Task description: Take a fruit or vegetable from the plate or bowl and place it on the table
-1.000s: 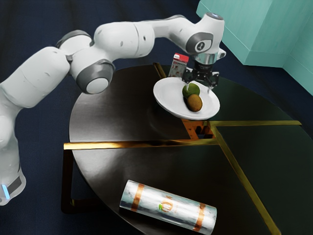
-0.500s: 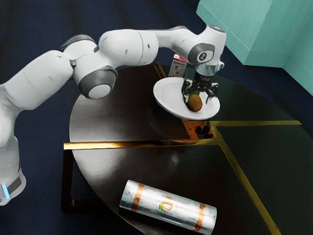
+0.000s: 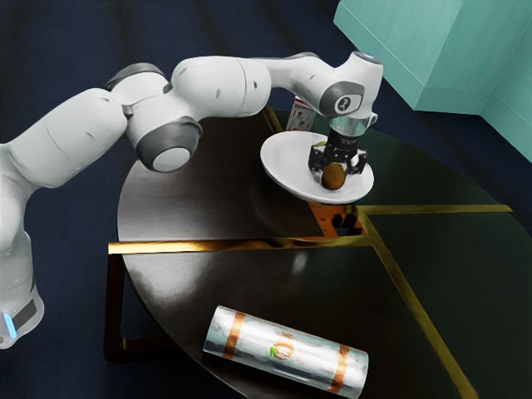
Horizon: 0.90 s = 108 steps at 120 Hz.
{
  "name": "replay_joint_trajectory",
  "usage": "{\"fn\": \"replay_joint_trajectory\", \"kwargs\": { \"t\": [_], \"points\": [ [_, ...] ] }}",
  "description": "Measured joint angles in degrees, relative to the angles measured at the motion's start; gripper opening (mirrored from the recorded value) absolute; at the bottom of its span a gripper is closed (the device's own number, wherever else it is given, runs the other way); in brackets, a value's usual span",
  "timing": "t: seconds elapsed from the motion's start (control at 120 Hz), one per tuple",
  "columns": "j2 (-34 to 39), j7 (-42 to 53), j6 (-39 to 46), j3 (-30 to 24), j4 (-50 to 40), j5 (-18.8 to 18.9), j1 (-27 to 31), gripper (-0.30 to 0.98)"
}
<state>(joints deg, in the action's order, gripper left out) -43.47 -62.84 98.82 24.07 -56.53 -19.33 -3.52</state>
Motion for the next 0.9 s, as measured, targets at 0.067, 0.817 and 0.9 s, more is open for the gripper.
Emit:
{"fn": "replay_joint_trajectory", "kwargs": {
  "t": [0.067, 0.817, 0.9],
  "points": [
    [0.0, -0.3, 0.0, 0.0, 0.0, 0.0, 0.0, 0.26],
    [5.8, 0.1, -1.9, -2.9, 0.8, 0.5, -18.1, 0.35],
    [5.8, 0.2, -1.8, -2.9, 0.8, 0.5, -19.0, 0.50]
  ]
}}
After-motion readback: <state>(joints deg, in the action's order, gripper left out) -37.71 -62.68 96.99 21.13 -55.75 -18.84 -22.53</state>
